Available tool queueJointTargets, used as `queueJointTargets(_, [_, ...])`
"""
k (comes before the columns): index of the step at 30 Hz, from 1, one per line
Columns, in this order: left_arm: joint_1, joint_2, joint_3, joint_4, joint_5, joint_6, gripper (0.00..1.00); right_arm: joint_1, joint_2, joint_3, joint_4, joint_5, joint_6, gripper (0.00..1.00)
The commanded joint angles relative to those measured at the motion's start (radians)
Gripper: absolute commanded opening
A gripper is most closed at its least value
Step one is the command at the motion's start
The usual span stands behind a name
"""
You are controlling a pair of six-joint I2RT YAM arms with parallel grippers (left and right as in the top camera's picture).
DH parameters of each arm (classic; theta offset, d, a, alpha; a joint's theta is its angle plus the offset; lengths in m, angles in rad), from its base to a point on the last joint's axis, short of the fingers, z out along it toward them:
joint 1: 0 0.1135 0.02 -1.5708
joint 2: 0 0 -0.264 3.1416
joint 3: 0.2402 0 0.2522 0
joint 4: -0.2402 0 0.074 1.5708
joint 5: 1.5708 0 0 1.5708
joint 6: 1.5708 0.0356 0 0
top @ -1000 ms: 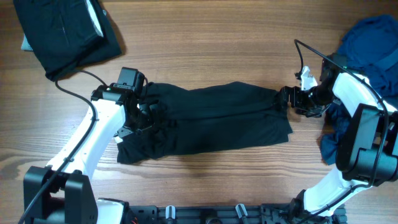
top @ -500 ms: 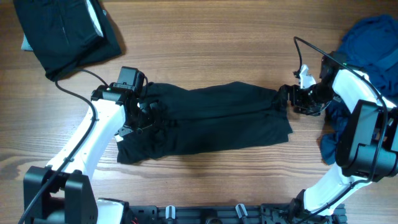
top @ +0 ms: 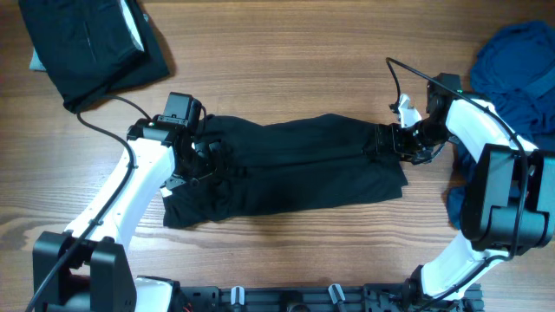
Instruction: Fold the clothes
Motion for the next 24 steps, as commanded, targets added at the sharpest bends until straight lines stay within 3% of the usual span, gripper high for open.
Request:
queueJointTargets(1, [0.009, -0.014, 0.019, 0.003, 0.006, 0.004, 1.00, 0.025, 0.109, -0.090, 0.010, -0.005, 0.030, 0.99])
queueJointTargets(4, [0.009, -0.014, 0.019, 0.003, 0.006, 0.004, 1.00, 0.025, 0.109, -0.090, 0.011, -0.008, 0.029, 0.96])
queueJointTargets(5, [0.010, -0.014, 0.019, 0.002, 0.006, 0.004, 1.00, 0.025, 0.109, -0.090, 0.011, -0.008, 0.030, 0.89])
queueJointTargets(9, [0.010, -0.014, 0.019, 0.002, 0.006, 0.004, 1.00, 0.025, 0.109, -0.090, 0.006, -0.007, 0.053, 0.77])
queueJointTargets(13, [0.010, -0.014, 0.019, 0.002, 0.006, 0.004, 1.00, 0.025, 0.109, -0.090, 0.003, -0.007, 0.056, 0.51])
queueJointTargets(17, [0.010, -0.014, 0.019, 0.002, 0.006, 0.004, 1.00, 0.025, 0.109, -0.090, 0.003, 0.001, 0.092, 0.37])
queueJointTargets(24, [0.010, -0.014, 0.019, 0.002, 0.005, 0.004, 1.00, 0.025, 0.109, -0.089, 0.003, 0.058, 0.142, 0.23])
